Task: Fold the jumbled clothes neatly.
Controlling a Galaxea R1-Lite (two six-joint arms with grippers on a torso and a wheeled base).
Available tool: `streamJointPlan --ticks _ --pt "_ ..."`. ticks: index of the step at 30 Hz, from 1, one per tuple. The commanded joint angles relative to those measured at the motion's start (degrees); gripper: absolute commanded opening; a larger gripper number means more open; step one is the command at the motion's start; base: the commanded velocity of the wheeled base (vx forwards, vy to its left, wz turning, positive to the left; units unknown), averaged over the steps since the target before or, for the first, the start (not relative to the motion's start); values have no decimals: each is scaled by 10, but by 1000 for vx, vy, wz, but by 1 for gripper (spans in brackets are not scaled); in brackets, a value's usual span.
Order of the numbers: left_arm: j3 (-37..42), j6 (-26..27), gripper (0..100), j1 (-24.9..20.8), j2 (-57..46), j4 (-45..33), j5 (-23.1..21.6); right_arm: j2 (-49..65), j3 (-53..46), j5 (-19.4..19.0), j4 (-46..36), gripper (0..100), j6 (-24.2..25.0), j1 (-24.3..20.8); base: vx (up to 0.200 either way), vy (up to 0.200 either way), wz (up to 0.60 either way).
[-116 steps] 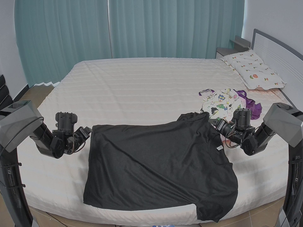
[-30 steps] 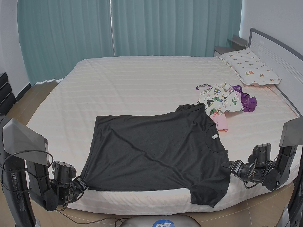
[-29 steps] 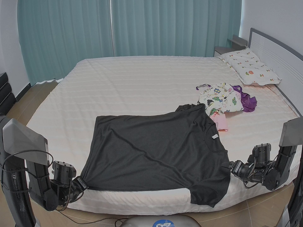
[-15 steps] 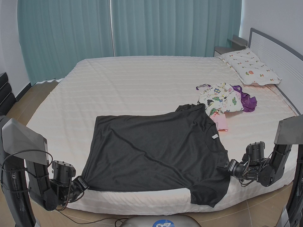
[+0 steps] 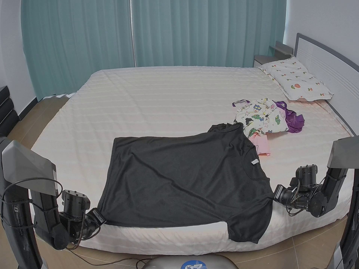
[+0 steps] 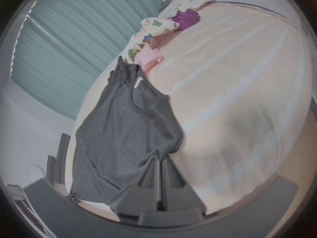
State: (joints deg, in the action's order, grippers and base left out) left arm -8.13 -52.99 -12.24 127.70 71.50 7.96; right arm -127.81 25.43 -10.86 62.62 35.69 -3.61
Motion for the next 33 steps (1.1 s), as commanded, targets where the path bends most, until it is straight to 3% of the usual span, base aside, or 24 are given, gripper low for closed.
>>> streamJointPlan --ticks 1,6,17,18,24,29,33 --pt "-2 -11 0 -12 0 0 -1 13 32 -14 -7 0 -15 14 0 0 0" --pt "0 -12 0 -11 -12 0 -3 12 56 -17 -33 0 -47 16 0 0 0" --pt "-3 -30 0 -22 -17 0 -9 -2 130 -19 -54 0 -47 19 0 0 0" --pt "-5 -35 0 -21 -14 0 -16 -13 140 -18 -62 100 -47 15 0 0 0" --pt "-7 -39 0 -20 -15 0 -28 -15 136 -17 -78 100 -42 11 0 0 0" --pt "-7 -39 0 -18 -12 0 -29 15 112 -17 -90 100 -37 33 0 0 0" --pt "-8 -40 0 -15 -15 0 -29 65 11 -39 -90 100 -32 18 0 0 0"
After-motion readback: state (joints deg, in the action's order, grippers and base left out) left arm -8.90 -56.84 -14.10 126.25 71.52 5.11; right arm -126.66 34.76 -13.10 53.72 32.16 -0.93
